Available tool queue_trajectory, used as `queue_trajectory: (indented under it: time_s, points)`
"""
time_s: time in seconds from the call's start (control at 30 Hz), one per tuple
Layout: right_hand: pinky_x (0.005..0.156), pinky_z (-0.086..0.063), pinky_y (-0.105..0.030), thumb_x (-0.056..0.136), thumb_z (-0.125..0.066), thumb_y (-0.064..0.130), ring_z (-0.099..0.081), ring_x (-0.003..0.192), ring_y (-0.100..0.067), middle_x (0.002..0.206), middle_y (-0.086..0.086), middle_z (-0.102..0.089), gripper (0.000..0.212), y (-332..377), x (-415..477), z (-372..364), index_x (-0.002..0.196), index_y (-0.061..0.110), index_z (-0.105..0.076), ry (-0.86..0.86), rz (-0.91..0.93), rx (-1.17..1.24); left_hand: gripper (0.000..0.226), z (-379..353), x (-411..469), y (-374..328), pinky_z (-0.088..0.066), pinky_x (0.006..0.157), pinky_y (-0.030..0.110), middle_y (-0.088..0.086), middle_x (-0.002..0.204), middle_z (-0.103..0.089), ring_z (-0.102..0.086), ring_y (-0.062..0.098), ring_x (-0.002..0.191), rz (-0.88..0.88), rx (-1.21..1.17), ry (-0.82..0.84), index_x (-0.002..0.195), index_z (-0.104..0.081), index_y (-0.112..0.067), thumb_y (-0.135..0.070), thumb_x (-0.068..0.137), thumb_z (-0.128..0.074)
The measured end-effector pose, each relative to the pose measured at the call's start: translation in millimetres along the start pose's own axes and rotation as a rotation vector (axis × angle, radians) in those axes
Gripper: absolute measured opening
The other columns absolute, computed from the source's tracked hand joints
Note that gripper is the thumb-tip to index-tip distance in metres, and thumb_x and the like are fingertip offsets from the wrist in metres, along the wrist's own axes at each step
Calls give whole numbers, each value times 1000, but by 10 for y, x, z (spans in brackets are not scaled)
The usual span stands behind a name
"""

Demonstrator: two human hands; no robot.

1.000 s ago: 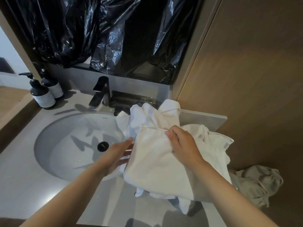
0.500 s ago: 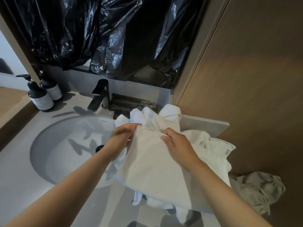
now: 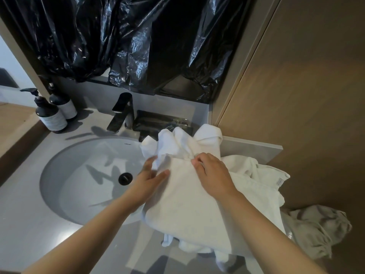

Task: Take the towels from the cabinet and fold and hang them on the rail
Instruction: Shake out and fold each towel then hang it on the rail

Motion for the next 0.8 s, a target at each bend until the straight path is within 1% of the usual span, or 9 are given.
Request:
queue_trajectory:
  time_s: [0.07,0.2,0.3,0.37,0.47,0.53,0.6,0.7,0.8]
  points:
    - [85,-41,-39,103,-35,40,-57,95,-24,100,1,-65,31,-10,-21,-3,103,17,-56,5,-2,-30,51,-39,-95,137,-54,92,44,2,102,-72,-71,22,92,144,-43,77,117,-60,-17,-58,87,-60]
    - [77,-43,-38,104,-33,40,-59,90,-27,93,-3,-66,33,9,-40,-15,95,16,-53,-13,13,-82,53,-131,-281,247,-54,93,44,1,101,-74,-71,23,92,238,-32,106,106,-69,-18,-65,86,-54]
    - [62,-37,-36,103,-31,41,-60,77,-29,78,-4,-65,35,27,-45,40,81,19,-45,-79,29,-155,41,-94,-352,153,-58,82,38,-3,84,-75,-72,16,76,162,60,6,94,-71,-19,-58,87,-58]
    - [59,-33,-35,104,-31,41,-60,73,-30,74,-4,-65,38,45,-25,81,77,19,-45,-113,32,-202,36,-25,-386,4,-56,73,33,-2,78,-73,-69,13,69,68,159,-65,88,-69,-18,-54,86,-62]
    - [60,-33,-35,104,-31,39,-59,72,-30,70,-2,-59,38,40,-11,111,75,17,-43,-139,13,-189,36,70,-454,-239,-44,60,27,6,78,-67,-57,11,61,-96,325,-170,86,-61,-16,-51,83,-66]
    - [60,-35,-36,104,-33,36,-57,69,-32,66,1,-52,37,0,-34,156,74,16,-41,-181,-7,-119,32,132,-540,-281,-45,58,24,-5,85,-64,-60,9,67,-116,258,-203,96,-53,-31,-51,79,-72]
    - [58,-34,-35,104,-35,34,-55,66,-33,64,1,-50,38,-24,-84,196,72,15,-40,-233,-10,-58,32,156,-618,-253,-51,60,26,-12,94,-63,-66,10,71,-116,176,-165,95,-51,-39,-52,76,-74]
    - [57,-38,-38,104,-35,34,-51,63,-33,62,-1,-50,39,2,-137,224,71,13,-39,-271,11,0,35,127,-724,-166,-58,70,34,-9,87,-70,-70,12,73,-88,119,-34,85,-66,-28,-60,72,-72]
    - [56,-33,-35,104,-33,39,-48,60,-29,60,4,-46,40,24,-170,263,68,21,-34,-296,35,42,39,93,-805,-134,-57,77,31,-8,91,-75,-73,11,81,-56,-3,97,90,-73,-28,-61,69,-74]
Point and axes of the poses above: each hand's wrist, its own x-axis towards the middle knuckle, its own z-axis out of the back of the hand, y = z × x, the point moved 5 cm from there along x, towards the middle knuckle
